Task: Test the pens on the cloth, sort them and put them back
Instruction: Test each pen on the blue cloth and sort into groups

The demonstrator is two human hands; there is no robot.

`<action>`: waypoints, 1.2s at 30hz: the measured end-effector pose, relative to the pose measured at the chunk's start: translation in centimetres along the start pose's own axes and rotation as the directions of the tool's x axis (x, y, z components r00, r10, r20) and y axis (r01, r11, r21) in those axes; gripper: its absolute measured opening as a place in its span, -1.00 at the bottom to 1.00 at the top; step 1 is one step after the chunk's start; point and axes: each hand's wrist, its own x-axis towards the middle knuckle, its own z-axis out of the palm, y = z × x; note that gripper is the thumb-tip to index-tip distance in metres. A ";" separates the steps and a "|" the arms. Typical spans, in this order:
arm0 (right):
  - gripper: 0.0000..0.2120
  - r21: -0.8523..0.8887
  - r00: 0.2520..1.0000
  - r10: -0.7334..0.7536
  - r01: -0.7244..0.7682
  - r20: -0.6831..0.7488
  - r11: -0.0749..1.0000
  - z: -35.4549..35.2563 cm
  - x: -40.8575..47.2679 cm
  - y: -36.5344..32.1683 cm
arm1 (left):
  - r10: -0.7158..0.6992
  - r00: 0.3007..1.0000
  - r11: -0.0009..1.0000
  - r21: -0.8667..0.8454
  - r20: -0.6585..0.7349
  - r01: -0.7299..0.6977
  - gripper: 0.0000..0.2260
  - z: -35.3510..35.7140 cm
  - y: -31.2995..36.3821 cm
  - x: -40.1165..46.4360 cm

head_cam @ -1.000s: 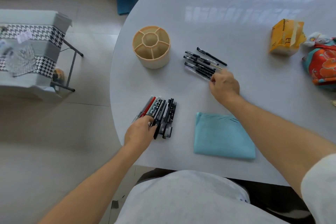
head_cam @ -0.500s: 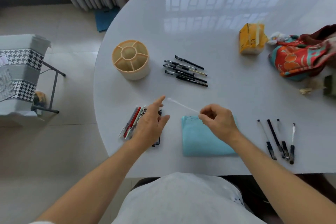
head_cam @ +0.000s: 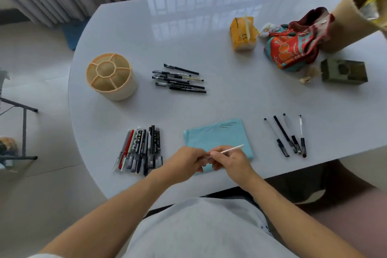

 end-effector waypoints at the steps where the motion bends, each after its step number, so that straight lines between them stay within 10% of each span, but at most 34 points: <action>1: -0.81 -0.017 1.000 -0.017 0.016 -0.023 1.000 0.2 0.0 0.0 | -0.003 1.000 0.999 0.040 -0.013 0.004 -0.88 0.0 0.1 0.0; 13: -0.76 0.217 0.822 0.127 -0.004 -0.555 0.976 -2.3 2.7 -1.3 | -0.017 0.940 0.907 0.391 -0.339 0.158 -0.78 -1.0 -2.9 0.5; 29: -0.93 -0.566 0.902 -0.349 0.153 -0.255 0.810 0.1 7.2 0.9 | 0.100 0.980 0.922 0.386 -0.174 -0.025 -0.83 0.5 -3.6 0.6; 36: -0.92 -0.439 0.873 -0.248 0.044 -0.419 0.897 -1.1 7.0 0.2 | 0.070 0.982 0.945 0.327 -0.176 -0.008 -0.81 0.4 -3.8 0.7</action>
